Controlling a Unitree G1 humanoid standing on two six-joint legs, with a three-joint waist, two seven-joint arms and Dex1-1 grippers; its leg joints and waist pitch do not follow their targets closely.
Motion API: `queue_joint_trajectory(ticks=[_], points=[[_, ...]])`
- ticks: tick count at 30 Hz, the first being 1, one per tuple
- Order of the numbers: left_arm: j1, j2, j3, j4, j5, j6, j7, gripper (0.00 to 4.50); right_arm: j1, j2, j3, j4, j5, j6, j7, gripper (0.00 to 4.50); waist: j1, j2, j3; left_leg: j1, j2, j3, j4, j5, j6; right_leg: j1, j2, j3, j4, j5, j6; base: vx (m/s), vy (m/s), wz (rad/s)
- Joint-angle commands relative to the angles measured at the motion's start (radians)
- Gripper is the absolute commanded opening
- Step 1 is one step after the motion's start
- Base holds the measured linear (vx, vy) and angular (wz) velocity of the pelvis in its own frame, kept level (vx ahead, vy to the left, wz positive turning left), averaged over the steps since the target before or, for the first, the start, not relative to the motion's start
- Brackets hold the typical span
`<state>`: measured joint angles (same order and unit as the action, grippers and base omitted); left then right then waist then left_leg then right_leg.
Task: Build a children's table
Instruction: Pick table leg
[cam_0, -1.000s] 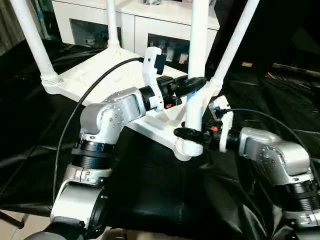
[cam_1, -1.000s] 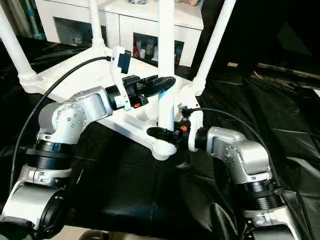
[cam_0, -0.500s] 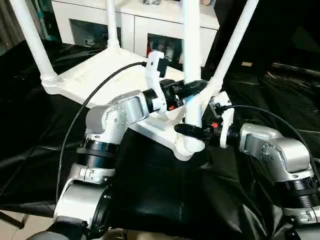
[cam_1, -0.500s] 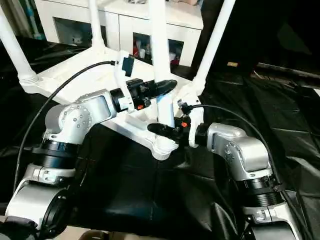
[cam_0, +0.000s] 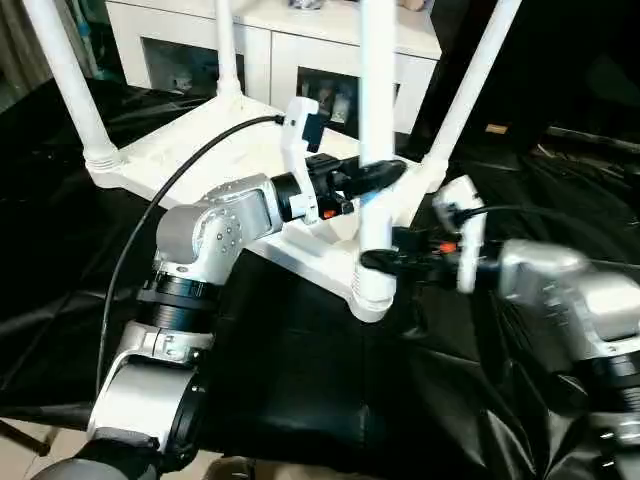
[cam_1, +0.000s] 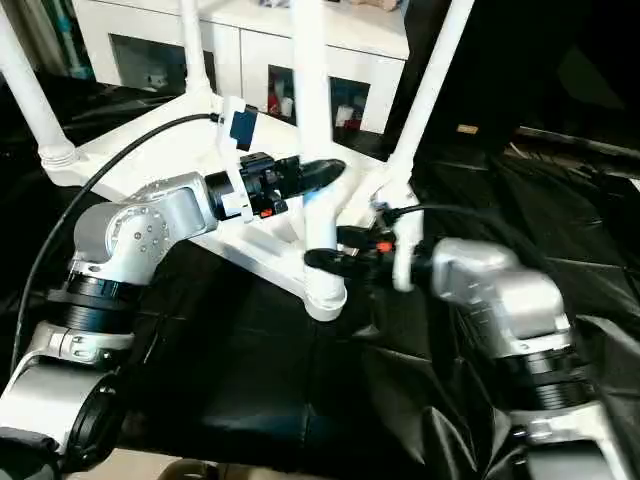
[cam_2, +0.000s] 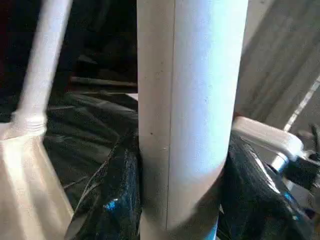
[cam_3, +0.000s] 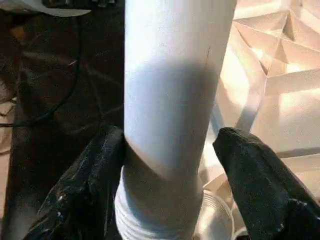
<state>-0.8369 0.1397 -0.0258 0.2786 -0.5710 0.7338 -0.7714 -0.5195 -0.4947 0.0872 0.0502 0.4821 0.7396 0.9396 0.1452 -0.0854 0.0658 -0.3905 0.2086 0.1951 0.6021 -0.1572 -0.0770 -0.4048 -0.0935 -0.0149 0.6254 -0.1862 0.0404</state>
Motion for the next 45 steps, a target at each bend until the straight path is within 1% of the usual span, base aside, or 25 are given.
queue_joint_trajectory(ticks=[1, 3, 4, 5, 7, 9, 11, 14, 15, 16, 17, 18, 19, 21, 26, 27, 28, 29, 30, 31, 33, 34, 36, 40, 45], points=[[-0.028, -0.006, -0.019, -0.032, -0.005, -0.003, -0.028, 1.83, -0.018, -0.012, -0.003, 0.001, 0.007, 0.005, 0.009, 3.14, 0.001, 0.004, -0.078, 0.025, 0.009, -0.005, -0.07, -0.185, -0.026, 0.045, -0.03, 0.011, -0.063, -0.1, -0.213, 0.0, 0.0, 0.0], [-0.031, -0.004, -0.029, -0.038, -0.005, -0.004, -0.052, 1.83, -0.022, -0.007, 0.008, 0.009, 0.009, 0.007, 0.025, 3.14, 0.0, 0.007, -0.079, 0.026, 0.01, -0.006, -0.07, -0.187, -0.027, 0.045, -0.03, 0.011, -0.062, -0.097, -0.217, 0.0, 0.0, 0.0], [-0.031, -0.005, -0.032, -0.039, -0.007, -0.002, -0.057, 1.83, -0.023, -0.004, 0.012, 0.009, 0.013, 0.012, 0.03, 3.14, 0.0, 0.006, -0.079, 0.026, 0.01, -0.006, -0.07, -0.189, -0.027, 0.045, -0.03, 0.011, -0.062, -0.097, -0.219, 0.0, 0.0, 0.0], [-0.031, -0.005, -0.036, -0.041, -0.008, -0.001, -0.065, 1.83, -0.023, -0.001, 0.017, 0.009, 0.019, 0.018, 0.036, 3.14, -0.001, 0.01, -0.08, 0.026, 0.01, -0.006, -0.07, -0.188, -0.028, 0.046, -0.029, 0.011, -0.061, -0.086, -0.223, 0.0, 0.0, 0.0], [-0.032, -0.003, -0.044, -0.041, -0.007, -0.004, -0.076, 1.83, -0.023, -0.002, 0.023, 0.008, 0.02, 0.021, 0.041, 3.14, -0.002, 0.009, -0.08, 0.027, 0.01, -0.006, -0.07, -0.185, -0.027, 0.046, -0.028, 0.011, -0.059, -0.076, -0.229, 0.0, 0.0, 0.0], [-0.034, 0.001, -0.054, -0.036, -0.005, -0.012, -0.1, 1.83, -0.024, 0.001, 0.027, 0.008, 0.022, 0.029, 0.049, 3.14, -0.002, 0.011, -0.08, 0.028, 0.009, -0.005, -0.069, -0.186, -0.024, 0.045, -0.028, 0.011, -0.06, -0.071, -0.234, 0.0, 0.0, 0.0], [-0.035, 0.003, -0.058, -0.03, -0.001, -0.016, -0.113, 1.83, -0.026, 0.004, 0.027, 0.01, 0.021, 0.035, 0.049, 2.86, -0.003, 0.013, -0.08, 0.029, 0.01, -0.005, -0.07, -0.193, -0.028, 0.045, -0.027, 0.011, -0.06, -0.074, -0.236, 0.0, 0.0, 0.0], [-0.036, 0.008, -0.066, -0.018, 0.011, -0.024, -0.132, 1.83, -0.03, 0.005, 0.02, 0.014, 0.024, 0.046, 0.052, 2.73, -0.003, 0.013, -0.08, 0.028, 0.01, -0.006, -0.071, -0.193, -0.03, 0.046, -0.027, 0.011, -0.059, -0.069, -0.236, 0.0, 0.0, 0.0], [-0.036, 0.011, -0.066, -0.016, 0.013, -0.026, -0.137, 1.83, -0.03, 0.005, 0.019, 0.014, 0.025, 0.047, 0.048, 2.49, -0.003, 0.013, -0.08, 0.029, 0.01, -0.005, -0.07, -0.196, -0.032, 0.046, -0.028, 0.011, -0.06, -0.073, -0.236, 0.0, 0.0, 0.0], [-0.036, 0.011, -0.066, -0.015, 0.014, -0.026, -0.138, 1.83, -0.03, 0.005, 0.019, 0.014, 0.025, 0.047, 0.048, 2.49, -0.003, 0.016, -0.08, 0.029, 0.01, -0.006, -0.071, -0.199, -0.035, 0.045, -0.027, 0.011, -0.059, -0.071, -0.236, 0.0, 0.0, 0.0], [-0.035, 0.013, -0.068, -0.015, 0.015, -0.026, -0.141, 1.83, -0.029, 0.005, 0.017, 0.012, 0.029, 0.049, 0.047, 2.43, -0.003, 0.015, -0.081, 0.029, 0.01, -0.006, -0.071, -0.2, -0.035, 0.046, -0.027, 0.011, -0.059, -0.069, -0.237, 0.0, 0.0, 0.0], [-0.035, 0.015, -0.071, -0.012, 0.018, -0.029, -0.146, 1.83, -0.025, 0.002, 0.014, 0.008, 0.033, 0.051, 0.048, 2.38, -0.003, 0.017, -0.08, 0.029, 0.01, -0.006, -0.071, -0.201, -0.035, 0.046, -0.027, 0.011, -0.06, -0.067, -0.238, 0.0, 0.0, 0.0], [-0.036, 0.017, -0.074, -0.01, 0.021, -0.031, -0.149, 1.83, -0.022, 0.0, 0.015, 0.005, 0.036, 0.053, 0.051, 2.29, -0.002, 0.019, -0.08, 0.029, 0.009, -0.007, -0.071, -0.204, -0.035, 0.046, -0.027, 0.011, -0.06, -0.069, -0.238, 0.0, 0.0, 0.0], [-0.037, 0.021, -0.077, -0.008, 0.024, -0.032, -0.155, 1.83, -0.018, -0.001, 0.016, 0.002, 0.038, 0.055, 0.055, 2.05, -0.002, 0.018, -0.08, 0.029, 0.009, -0.006, -0.071, -0.209, -0.036, 0.046, -0.028, 0.011, -0.061, -0.079, -0.237, 0.0, 0.0, 0.0], [-0.04, 0.027, -0.081, -0.012, 0.021, -0.028, -0.169, 1.83, -0.012, 0.004, 0.019, 0.0, 0.035, 0.052, 0.056, 1.91, -0.001, 0.022, -0.082, 0.028, 0.009, -0.007, -0.07, -0.194, -0.032, 0.047, -0.027, 0.011, -0.057, -0.052, -0.245, 0.0, 0.0, 0.0], [-0.04, 0.031, -0.084, -0.016, 0.02, -0.025, -0.178, 1.83, -0.01, 0.01, 0.021, 0.001, 0.023, 0.035, 0.046, 1.91, 0.0, 0.028, -0.082, 0.028, 0.009, -0.008, -0.07, -0.196, -0.034, 0.047, -0.028, 0.011, -0.056, -0.051, -0.246, 0.0, 0.0, 0.0], [-0.039, 0.033, -0.086, -0.018, 0.02, -0.023, -0.182, 1.83, -0.012, 0.019, 0.017, 0.006, 0.02, 0.028, 0.033, 1.91, -0.002, 0.028, -0.081, 0.029, 0.008, -0.007, -0.071, -0.206, -0.037, 0.045, -0.027, 0.01, -0.059, -0.06, -0.244, 0.0, 0.0, 0.0], [-0.039, 0.034, -0.086, -0.019, 0.022, -0.023, -0.186, 1.83, -0.013, 0.024, 0.014, 0.01, 0.02, 0.025, 0.024, 2.46, -0.002, 0.027, -0.081, 0.028, 0.008, -0.007, -0.071, -0.209, -0.037, 0.046, -0.027, 0.01, -0.058, -0.064, -0.244, 0.0, 0.0, 0.0], [-0.038, 0.039, -0.094, -0.018, 0.028, -0.027, -0.201, 1.83, -0.017, 0.024, 0.003, 0.015, 0.038, 0.043, 0.03, 2.46, -0.002, 0.029, -0.081, 0.029, 0.008, -0.008, -0.071, -0.212, -0.039, 0.047, -0.027, 0.01, -0.058, -0.07, -0.245, 0.0, 0.0, 0.0], [-0.038, 0.039, -0.094, -0.018, 0.028, -0.027, -0.201, 1.83, -0.017, 0.024, 0.003, 0.015, 0.038, 0.043, 0.03, 2.62, -0.002, 0.031, -0.081, 0.03, 0.008, -0.008, -0.072, -0.214, -0.038, 0.046, -0.027, 0.01, -0.059, -0.071, -0.245, 0.0, 0.0, 0.0], [-0.039, 0.043, -0.1, -0.01, 0.036, -0.035, -0.211, 1.83, -0.013, 0.011, -0.006, 0.004, 0.058, 0.06, 0.048, 2.69, -0.002, 0.027, -0.081, 0.028, 0.008, -0.007, -0.072, -0.211, -0.036, 0.047, -0.027, 0.011, -0.059, -0.069, -0.248, 0.0, 0.0, 0.0], [-0.039, 0.044, -0.101, -0.008, 0.038, -0.037, -0.213, 1.83, -0.011, 0.007, -0.007, -0.001, 0.061, 0.063, 0.052, 2.82, 0.0, 0.028, -0.082, 0.031, 0.009, -0.007, -0.071, -0.208, -0.033, 0.047, -0.027, 0.011, -0.058, -0.068, -0.247, 0.0, 0.0, 0.0], [-0.044, 0.047, -0.097, -0.003, 0.038, -0.039, -0.215, 1.83, -0.008, -0.004, -0.021, -0.013, 0.072, 0.077, 0.052, 3.05, 0.001, 0.03, -0.081, 0.03, 0.009, -0.006, -0.071, -0.203, -0.032, 0.047, -0.026, 0.011, -0.057, -0.059, -0.248, 0.0, 0.0, 0.0], [-0.047, 0.048, -0.095, 0.001, 0.037, -0.043, -0.219, 1.83, 0.003, -0.022, -0.036, -0.024, 0.093, 0.101, 0.074, 3.13, -0.001, 0.03, -0.081, 0.029, 0.009, -0.006, -0.071, -0.208, -0.031, 0.048, -0.028, 0.011, -0.059, -0.066, -0.249, 0.0, 0.0, 0.0], [-0.044, 0.04, -0.095, -0.005, 0.037, -0.045, -0.219, 1.83, 0.025, -0.032, -0.017, -0.033, 0.114, 0.124, 0.09, 3.14, 0.0, 0.031, -0.081, 0.029, 0.009, -0.007, -0.071, -0.212, -0.03, 0.048, -0.028, 0.011, -0.059, -0.066, -0.254, 0.0, 0.0, 0.0]])
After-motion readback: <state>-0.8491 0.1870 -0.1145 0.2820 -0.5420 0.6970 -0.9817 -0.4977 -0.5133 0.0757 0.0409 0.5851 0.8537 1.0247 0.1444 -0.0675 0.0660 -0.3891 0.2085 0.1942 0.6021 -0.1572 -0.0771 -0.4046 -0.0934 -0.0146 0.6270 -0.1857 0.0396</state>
